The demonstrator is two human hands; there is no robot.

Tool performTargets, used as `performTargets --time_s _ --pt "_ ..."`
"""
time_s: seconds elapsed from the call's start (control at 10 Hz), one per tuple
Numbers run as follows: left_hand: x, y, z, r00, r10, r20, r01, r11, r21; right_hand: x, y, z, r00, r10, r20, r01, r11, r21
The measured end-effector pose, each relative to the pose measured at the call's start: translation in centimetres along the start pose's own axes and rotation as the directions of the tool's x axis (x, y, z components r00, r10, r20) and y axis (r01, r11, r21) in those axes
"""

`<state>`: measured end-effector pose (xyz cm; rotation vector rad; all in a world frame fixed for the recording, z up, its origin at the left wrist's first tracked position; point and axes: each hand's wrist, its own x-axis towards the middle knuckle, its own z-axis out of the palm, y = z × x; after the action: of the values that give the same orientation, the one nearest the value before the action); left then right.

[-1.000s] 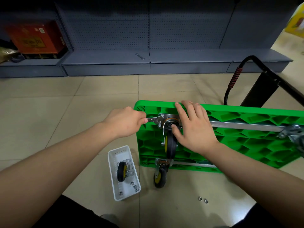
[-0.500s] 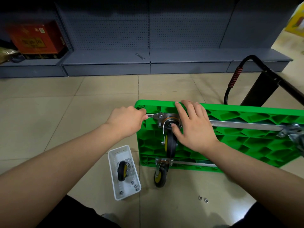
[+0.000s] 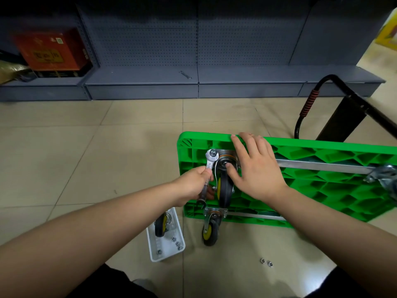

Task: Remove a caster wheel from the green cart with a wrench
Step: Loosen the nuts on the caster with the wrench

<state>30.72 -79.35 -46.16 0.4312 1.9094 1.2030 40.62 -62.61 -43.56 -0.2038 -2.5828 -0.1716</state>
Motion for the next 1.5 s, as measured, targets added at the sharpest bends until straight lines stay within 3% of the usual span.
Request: performTargets --time_s 0.1,0.3,0.4,0.5,0.6,0.8,1.1,1.2,1.3,1.4,1.5 --pt "-0.5 0.1 -0.7 0.989 -0.091 0.119 0.106 0.985 -0.132 -0.1 0.1 0.0 1.000 -0.004 -0.003 0.004 1.000 0.002" --pt "-1.2 1.3 -4.5 0.971 -0.032 0.237 0.024 0.999 0.036 0.0 0.0 0.1 1.000 0.005 -0.007 -0.005 1.000 0.001" --pt "-1.0 2.4 -6.7 0.980 0.147 0.135 -0.196 0.848 0.492 0.0 0.0 0.1 1.000 0.005 -0.004 -0.005 1.000 -0.001" --pt "-0.8 3.7 -8.6 0.944 0.316 0.095 -0.248 0.492 0.835 -0.1 0.0 0.1 1.000 0.003 -0.003 -0.003 1.000 -0.002" --pt "-0.9 4.7 -9.4 0.943 0.331 0.024 -0.161 0.393 0.905 0.0 0.0 0.0 1.000 0.004 -0.006 -0.004 1.000 0.002" --pt "-0.9 4.8 -9.3 0.954 0.298 0.016 -0.122 0.339 0.933 -0.1 0.0 0.0 1.000 0.004 0.005 -0.004 1.000 -0.003" --pt "-0.8 4.2 -8.1 0.942 0.336 -0.001 -0.143 0.403 0.904 -0.1 0.0 0.0 1.000 0.010 0.007 -0.010 1.000 -0.006" --pt "-0.6 3.6 -7.3 0.926 0.374 -0.054 -0.091 0.360 0.928 -0.1 0.0 0.0 1.000 0.006 0.010 -0.006 1.000 -0.005" --pt "-0.1 1.9 -5.7 0.935 0.338 -0.106 -0.114 0.570 0.814 0.0 0.0 -0.1 1.000 0.005 0.008 -0.005 1.000 -0.010" --pt "0.5 0.1 -3.3 0.975 0.191 -0.111 -0.125 0.893 0.432 0.0 0.0 -0.1 1.000 0.006 0.006 -0.006 1.000 -0.005" --pt "0.6 -0.4 -0.9 0.994 0.061 -0.087 -0.055 0.996 0.064 0.0 -0.1 -0.1 1.000 0.010 0.011 -0.010 1.000 -0.004"
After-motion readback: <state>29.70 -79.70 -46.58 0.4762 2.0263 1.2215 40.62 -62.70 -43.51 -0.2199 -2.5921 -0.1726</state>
